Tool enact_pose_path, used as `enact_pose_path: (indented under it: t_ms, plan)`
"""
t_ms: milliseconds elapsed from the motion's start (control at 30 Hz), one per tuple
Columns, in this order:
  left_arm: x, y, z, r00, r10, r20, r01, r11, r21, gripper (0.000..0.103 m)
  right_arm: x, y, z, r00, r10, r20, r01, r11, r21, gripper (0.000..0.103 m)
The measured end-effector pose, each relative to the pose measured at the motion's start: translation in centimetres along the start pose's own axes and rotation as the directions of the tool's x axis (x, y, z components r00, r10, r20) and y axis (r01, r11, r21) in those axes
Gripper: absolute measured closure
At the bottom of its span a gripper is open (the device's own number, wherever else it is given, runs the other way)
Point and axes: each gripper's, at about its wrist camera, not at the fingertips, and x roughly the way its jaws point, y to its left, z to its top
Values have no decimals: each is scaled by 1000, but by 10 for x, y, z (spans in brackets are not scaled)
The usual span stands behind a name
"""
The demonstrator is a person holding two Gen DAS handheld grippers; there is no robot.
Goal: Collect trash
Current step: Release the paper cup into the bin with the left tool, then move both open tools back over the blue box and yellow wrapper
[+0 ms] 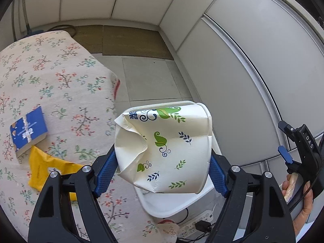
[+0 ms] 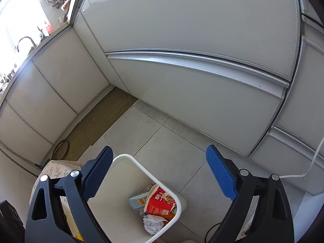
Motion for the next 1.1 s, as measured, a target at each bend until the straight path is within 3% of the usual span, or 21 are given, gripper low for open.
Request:
enact_pose_path:
  t_ms: [200,433,767,1100]
  plan:
    - [32,-29,-6,998,-6,-56,8,999,41,25,2,-11,4,1000,8,-5,-8,1000,25,13]
    - [43,-30,-13,996,13,-87,-9,999,46,16,2,-13,4,1000,21,-14,-21,1000,22,12]
    - [11,-5,-25,995,84,-46,-83,996,23,12,10,13,-9,997,34,-63,-38,997,-64,10]
    - [-33,51,-32,985,170,-4,-170,985,-36,11,24,81,-42,988,44,-148,-80,965,-251,10]
